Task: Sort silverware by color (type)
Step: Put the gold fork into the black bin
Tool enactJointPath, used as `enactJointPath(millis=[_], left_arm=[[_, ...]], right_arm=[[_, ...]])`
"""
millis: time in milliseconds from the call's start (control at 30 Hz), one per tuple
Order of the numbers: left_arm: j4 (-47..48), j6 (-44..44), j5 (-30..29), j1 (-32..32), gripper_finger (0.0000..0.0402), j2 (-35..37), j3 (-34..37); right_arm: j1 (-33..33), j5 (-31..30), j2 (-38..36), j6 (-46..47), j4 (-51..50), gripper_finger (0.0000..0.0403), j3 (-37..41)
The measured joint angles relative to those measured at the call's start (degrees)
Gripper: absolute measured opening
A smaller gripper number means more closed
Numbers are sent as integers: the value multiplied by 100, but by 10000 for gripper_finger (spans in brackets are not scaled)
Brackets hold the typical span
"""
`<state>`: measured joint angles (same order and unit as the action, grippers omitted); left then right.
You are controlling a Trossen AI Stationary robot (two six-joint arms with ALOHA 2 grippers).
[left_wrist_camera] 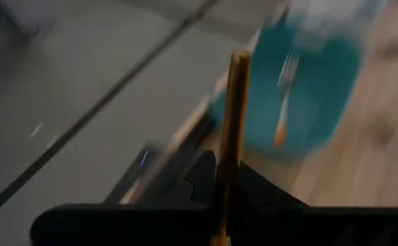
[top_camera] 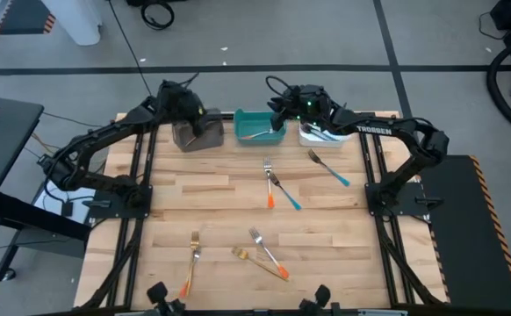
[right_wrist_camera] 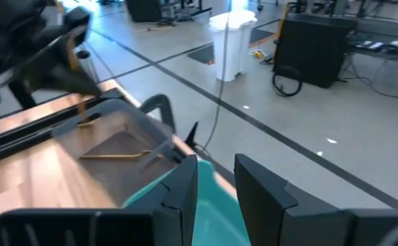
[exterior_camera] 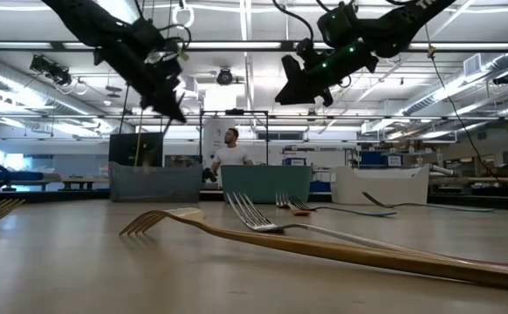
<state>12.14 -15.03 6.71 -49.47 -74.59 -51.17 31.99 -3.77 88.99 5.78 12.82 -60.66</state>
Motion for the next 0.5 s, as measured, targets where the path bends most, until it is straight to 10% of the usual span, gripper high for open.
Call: enactJointPath(millis=[500], left_arm=[[444, -1104, -1816, 91, 43, -513, 4]], right_arm=[[772, 86, -2, 0, 0, 105, 0]])
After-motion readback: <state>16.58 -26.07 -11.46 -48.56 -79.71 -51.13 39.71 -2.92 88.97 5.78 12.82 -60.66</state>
